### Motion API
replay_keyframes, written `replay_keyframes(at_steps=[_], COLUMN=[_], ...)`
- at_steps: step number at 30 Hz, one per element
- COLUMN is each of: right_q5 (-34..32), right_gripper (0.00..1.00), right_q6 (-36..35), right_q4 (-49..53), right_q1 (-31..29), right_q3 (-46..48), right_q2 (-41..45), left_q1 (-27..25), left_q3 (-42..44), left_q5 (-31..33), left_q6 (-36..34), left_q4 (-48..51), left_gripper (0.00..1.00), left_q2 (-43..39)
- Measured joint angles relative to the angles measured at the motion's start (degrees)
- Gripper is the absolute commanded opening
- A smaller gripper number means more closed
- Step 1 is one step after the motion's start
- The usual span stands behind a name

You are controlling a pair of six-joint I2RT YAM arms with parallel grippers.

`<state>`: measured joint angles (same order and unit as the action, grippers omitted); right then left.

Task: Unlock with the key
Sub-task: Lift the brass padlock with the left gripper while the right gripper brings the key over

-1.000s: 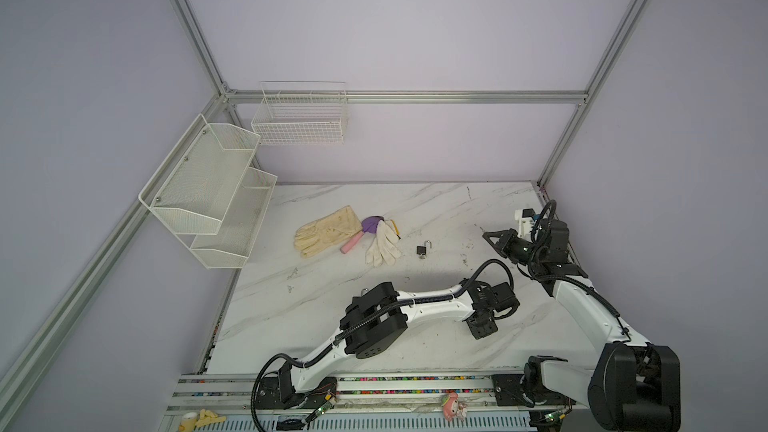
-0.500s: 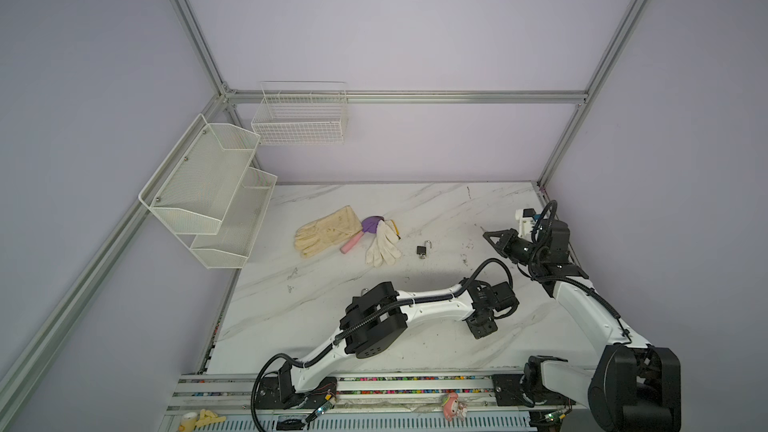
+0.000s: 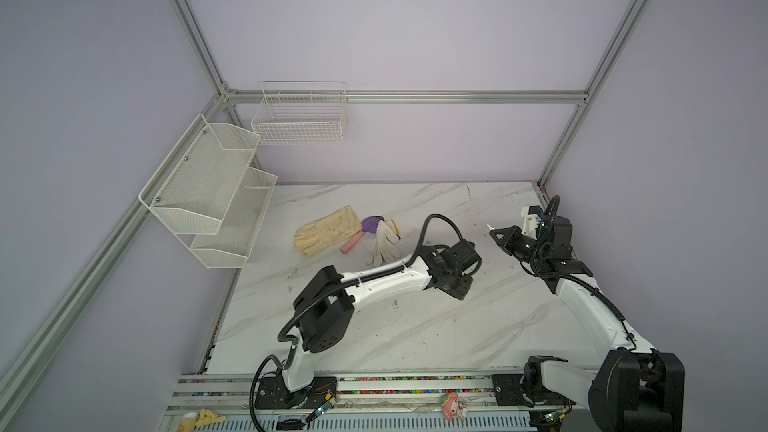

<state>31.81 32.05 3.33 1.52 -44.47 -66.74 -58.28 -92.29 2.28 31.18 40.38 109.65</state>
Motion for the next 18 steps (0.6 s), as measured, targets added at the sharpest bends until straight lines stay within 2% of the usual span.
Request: replay_keyframes(at_steps=[3, 5, 12, 18], right_q5=[-3.26, -6.19, -14.4, -23.17], right_gripper=[0.0, 0.0, 0.0, 0.0], right_q6=[-0.72, -1.14, 0.37, 6.45], right_q4=[0.42, 0.35, -3.85, -12.33], right_q1=[-2.03, -5.79, -22.77, -39.52], right_q3=[0.0, 0.0, 3.82, 10.23], right_q2=[0.04, 0.11, 0.85, 1.16], left_q1=[5.14, 7.96, 15.04, 16.44], left_q3=[7.74, 12.94, 30.29, 35.43], left_q5=[1.07, 2.38, 6.88, 10.14], left_q6=[8.55, 14.01, 33.86, 47.36], left_q4=[-3.56, -6.19, -15.06, -19.93], left_gripper=[0.0, 0.0, 0.0, 0.0], left_q2=[-8.55, -13.25, -26.58, -32.24])
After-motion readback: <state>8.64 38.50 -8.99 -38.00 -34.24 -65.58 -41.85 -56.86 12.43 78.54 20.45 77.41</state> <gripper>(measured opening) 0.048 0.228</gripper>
